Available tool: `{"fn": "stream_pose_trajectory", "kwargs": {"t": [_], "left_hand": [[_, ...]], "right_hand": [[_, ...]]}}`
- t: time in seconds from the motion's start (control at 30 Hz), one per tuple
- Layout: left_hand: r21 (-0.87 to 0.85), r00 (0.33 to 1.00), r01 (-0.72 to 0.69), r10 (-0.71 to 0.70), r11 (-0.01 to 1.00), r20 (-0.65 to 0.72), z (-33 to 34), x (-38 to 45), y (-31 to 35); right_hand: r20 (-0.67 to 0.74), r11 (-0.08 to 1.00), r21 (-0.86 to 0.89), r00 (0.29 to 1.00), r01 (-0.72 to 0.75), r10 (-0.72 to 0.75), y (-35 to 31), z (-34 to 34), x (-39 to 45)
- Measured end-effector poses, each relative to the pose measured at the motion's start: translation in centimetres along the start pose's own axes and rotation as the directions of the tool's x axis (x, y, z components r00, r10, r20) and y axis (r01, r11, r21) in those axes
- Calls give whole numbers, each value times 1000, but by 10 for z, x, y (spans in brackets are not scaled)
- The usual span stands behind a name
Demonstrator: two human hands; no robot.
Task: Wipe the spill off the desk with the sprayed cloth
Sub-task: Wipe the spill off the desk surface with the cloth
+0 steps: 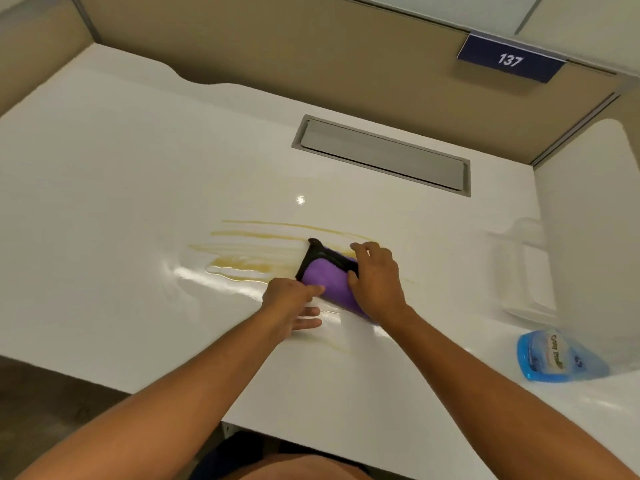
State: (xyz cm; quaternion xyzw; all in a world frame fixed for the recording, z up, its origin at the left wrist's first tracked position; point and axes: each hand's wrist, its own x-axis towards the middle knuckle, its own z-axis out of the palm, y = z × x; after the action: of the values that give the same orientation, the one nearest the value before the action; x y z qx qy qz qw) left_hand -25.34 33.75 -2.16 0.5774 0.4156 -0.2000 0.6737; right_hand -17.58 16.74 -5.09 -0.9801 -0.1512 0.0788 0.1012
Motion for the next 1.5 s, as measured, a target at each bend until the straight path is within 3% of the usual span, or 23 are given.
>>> {"fn": "stream_pose_trajectory", "kwargs": {"t": [0.07, 0.13, 0.2, 0.27, 0.3, 0.33, 0.4, 0.43, 0.53, 0.67, 0.9, 1.03, 1.1, 1.17, 1.27, 1.37, 1.5], "left_hand": [[46, 995, -93, 94, 995, -21, -20, -2, -6], [275, 941, -274, 316, 922, -120, -52, -2, -17], [642, 783, -366, 596, 674, -180, -91, 2, -33], [897, 616, -281, 780, 342, -104, -128, 15, -54], [948, 626, -202, 777, 244, -67, -144, 23, -62], [972, 701, -132, 712, 194, -47, -155, 27, -67], [983, 848, -77, 529, 166, -22, -166, 32, -70], [983, 865, -91, 502, 160, -2, -169, 33, -71], [974, 869, -91, 495, 205, -23, -170, 33, -67], [958, 870, -90, 490, 271, -57, -176, 30, -63], [953, 913, -180, 402, 243, 70, -196, 25, -54], [942, 898, -231, 426, 244, 110, -202, 23, -56], [933, 885, -243, 455, 266, 101, -203, 23, -57], [924, 877, -250, 472, 290, 89, -202, 23, -58], [930, 875, -238, 478, 280, 80, -204, 21, -58], [933, 876, -227, 478, 280, 70, -211, 20, -59], [939, 874, -235, 478, 252, 90, -215, 24, -64]], "right_hand": [[-133, 985, 28, 977, 170, -165, -8, 13, -10], [-39, 936, 19, 936, 352, -351, -11, 24, -19], [147, 908, -40, 901, 418, -408, -6, 35, -18], [184, 911, -77, 904, 405, -387, -4, 42, -6], [178, 921, -77, 914, 381, -364, -6, 43, 2], [168, 934, -79, 929, 348, -331, -11, 43, 13], [126, 963, -94, 963, 252, -239, -28, 42, 38], [105, 975, -92, 976, 202, -192, -38, 42, 48], [101, 984, -65, 982, 165, -158, -74, 47, 62], [157, 934, -7, 923, 356, -351, -106, 56, 21], [240, 915, -2, 889, 403, -391, -43, 56, -78], [118, 976, -90, 976, 196, -185, -33, 46, -9], [71, 996, -66, 996, 64, -59, -51, 44, 48], [46, 999, -40, 998, 33, -31, -82, 47, 92], [50, 985, -56, 986, 162, -159, -142, 59, 100], [97, 943, -55, 942, 327, -321, -179, 79, 49], [170, 919, 15, 905, 393, -390, -149, 88, -42]]}}
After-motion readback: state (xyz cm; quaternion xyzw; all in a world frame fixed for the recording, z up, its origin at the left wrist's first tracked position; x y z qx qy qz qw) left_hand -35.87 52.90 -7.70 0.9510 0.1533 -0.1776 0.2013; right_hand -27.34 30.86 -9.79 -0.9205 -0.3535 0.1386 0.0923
